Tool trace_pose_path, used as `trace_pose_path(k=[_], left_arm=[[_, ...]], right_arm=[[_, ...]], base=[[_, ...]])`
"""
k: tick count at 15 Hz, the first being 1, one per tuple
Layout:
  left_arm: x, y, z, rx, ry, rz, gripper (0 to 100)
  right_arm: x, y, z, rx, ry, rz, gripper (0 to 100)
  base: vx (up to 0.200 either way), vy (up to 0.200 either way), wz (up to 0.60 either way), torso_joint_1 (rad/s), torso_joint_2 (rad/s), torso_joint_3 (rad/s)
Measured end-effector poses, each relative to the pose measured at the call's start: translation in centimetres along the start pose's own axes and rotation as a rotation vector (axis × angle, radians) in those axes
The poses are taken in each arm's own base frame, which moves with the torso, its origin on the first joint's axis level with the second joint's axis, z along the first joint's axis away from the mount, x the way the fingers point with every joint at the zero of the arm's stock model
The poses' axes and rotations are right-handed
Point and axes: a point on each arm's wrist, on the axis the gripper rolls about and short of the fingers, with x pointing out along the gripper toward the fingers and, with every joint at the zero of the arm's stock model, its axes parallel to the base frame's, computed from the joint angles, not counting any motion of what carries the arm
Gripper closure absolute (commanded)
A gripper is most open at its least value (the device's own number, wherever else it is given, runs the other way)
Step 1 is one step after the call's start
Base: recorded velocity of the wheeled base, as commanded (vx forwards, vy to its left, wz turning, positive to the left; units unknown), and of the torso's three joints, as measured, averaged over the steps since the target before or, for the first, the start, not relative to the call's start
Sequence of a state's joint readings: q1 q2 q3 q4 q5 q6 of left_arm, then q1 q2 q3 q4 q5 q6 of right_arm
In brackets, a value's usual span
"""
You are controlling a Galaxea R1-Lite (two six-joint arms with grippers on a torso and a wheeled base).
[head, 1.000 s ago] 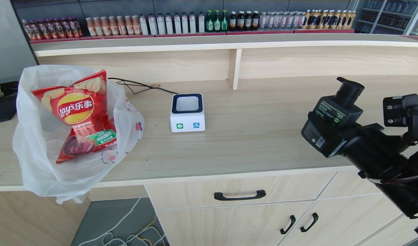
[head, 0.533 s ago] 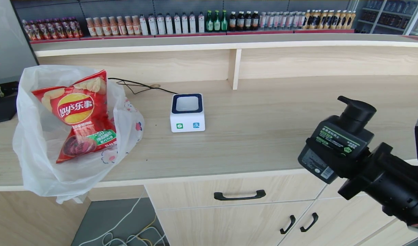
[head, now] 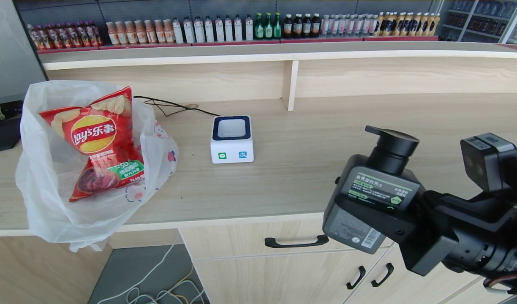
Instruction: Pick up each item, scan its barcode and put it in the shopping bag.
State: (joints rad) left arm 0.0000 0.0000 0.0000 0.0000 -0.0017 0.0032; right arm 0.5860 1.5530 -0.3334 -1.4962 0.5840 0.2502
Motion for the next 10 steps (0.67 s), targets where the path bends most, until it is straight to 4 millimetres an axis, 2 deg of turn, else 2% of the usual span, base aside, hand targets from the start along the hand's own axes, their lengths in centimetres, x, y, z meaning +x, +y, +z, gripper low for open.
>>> trace_pose_path(k=[4,8,10], left_arm=[[0.0,0.0,0.0,0.0,0.0,0.0,0],[0.0,0.0,0.0,0.0,0.0,0.0,0],[0.0,0.0,0.0,0.0,0.0,0.0,0]], right_arm=[[2.1,0.4,0.4,0.112,0.011,0.176,100],[2.9,0.8,0.7,0.349,0.039,0.24,100],[3.1,1.5,1.0,0.382,0.045,0.282,100]], base=[[0.0,0.0,0.0,0.0,0.0,0.0],[0.0,0.0,0.0,0.0,0.0,0.0],[0.0,0.0,0.0,0.0,0.0,0.0]])
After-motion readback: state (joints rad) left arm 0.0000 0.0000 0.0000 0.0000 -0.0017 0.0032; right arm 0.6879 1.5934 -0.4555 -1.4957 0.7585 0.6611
